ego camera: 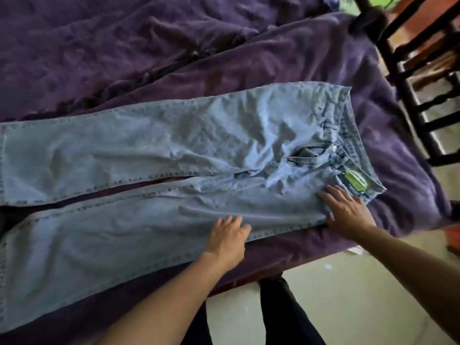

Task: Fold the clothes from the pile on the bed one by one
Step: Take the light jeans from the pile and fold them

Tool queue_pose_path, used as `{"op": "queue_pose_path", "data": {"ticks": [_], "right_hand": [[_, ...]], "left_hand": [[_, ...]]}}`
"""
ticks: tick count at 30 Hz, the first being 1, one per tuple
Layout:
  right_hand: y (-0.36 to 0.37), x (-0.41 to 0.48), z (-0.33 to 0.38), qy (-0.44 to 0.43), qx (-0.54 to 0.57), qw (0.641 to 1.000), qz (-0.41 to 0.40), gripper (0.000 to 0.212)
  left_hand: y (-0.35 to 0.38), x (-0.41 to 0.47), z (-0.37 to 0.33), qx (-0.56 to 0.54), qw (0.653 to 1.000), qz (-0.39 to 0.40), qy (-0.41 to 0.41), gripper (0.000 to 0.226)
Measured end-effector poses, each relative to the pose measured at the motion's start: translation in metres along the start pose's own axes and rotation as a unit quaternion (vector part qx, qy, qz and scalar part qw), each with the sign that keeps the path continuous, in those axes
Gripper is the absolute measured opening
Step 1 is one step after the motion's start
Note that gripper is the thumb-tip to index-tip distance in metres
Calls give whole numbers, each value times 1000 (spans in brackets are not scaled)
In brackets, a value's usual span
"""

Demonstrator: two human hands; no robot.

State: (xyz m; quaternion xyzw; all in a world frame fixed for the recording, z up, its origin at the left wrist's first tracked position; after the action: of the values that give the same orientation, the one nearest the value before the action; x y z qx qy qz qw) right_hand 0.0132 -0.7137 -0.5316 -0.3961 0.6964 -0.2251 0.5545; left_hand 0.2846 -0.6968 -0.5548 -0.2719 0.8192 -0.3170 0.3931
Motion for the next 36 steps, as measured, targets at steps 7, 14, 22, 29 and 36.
{"op": "queue_pose_path", "data": {"ticks": [7,14,22,29,36], "right_hand": [[27,16,-57,-62,7,986,-158,54],[24,-1,-89,-157,85,961,-213,36],[-124,89,-125,-83,111,931,-338,18],[-189,211,-115,21,50,957,-286,27],[-191,220,-65,5,38,935,-351,31]], "left_hand": [[45,29,-3,41,980,-36,-189,43],[28,-6,12,-31,971,-78,-222,31],[-169,33,65,-128,908,-337,-214,12],[-246,121,132,-121,890,-347,-270,13],[-237,166,166,-111,875,-346,-319,12]]}}
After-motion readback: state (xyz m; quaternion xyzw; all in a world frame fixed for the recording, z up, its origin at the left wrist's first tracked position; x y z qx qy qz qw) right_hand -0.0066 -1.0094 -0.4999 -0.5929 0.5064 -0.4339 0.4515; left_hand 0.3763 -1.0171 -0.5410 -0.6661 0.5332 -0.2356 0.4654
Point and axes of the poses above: each hand's wrist, its own x-axis towards the middle knuckle, its own y-axis out of the palm, z = x × y, the point moved 8 cm from there along x, towards the middle knuckle, and after that the axes turned 10 degrees about -x, right-handed, at the moved point
